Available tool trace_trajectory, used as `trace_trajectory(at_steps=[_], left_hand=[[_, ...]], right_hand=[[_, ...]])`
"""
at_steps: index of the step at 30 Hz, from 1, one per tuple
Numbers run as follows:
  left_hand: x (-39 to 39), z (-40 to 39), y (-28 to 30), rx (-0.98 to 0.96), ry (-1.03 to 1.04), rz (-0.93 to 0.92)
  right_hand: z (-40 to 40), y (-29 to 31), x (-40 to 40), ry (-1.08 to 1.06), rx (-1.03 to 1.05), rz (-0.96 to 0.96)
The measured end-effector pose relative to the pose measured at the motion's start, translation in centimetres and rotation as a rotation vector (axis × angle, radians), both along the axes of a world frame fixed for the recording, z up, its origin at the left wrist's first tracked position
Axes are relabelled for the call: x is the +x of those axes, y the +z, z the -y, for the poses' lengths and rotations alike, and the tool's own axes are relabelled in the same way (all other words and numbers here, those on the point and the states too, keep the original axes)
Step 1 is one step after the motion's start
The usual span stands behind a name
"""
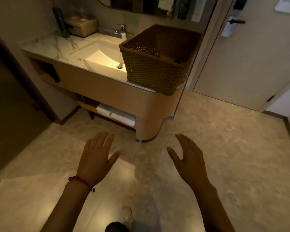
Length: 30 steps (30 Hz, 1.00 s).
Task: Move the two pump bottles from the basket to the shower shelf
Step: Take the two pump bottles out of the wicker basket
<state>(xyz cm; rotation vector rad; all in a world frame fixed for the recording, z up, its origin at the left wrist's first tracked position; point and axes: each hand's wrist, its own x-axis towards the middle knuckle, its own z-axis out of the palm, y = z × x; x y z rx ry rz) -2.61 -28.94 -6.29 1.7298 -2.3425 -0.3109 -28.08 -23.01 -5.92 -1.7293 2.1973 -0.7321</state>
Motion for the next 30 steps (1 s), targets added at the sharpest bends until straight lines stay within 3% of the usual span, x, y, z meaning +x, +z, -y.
trace_trajectory(at_steps=[16, 25, 30], left_hand=[[-6.6, 25.0, 4.9, -0.128, -0.267, -0.096], [-12.2, 35.6, 9.2, -0.259, -0.337, -0.170], [-14.7, 41.7, 10.5, -0.226, -0.376, -0.144]], right_hand=[[18.8, 5.6, -4.3, -0.221, -0.179, -0.047], [30.1, 9.7, -9.4, -0.202, -0.281, -0.014], [36.2, 10.3, -10.8, -0.164, -0.247, -0.044]])
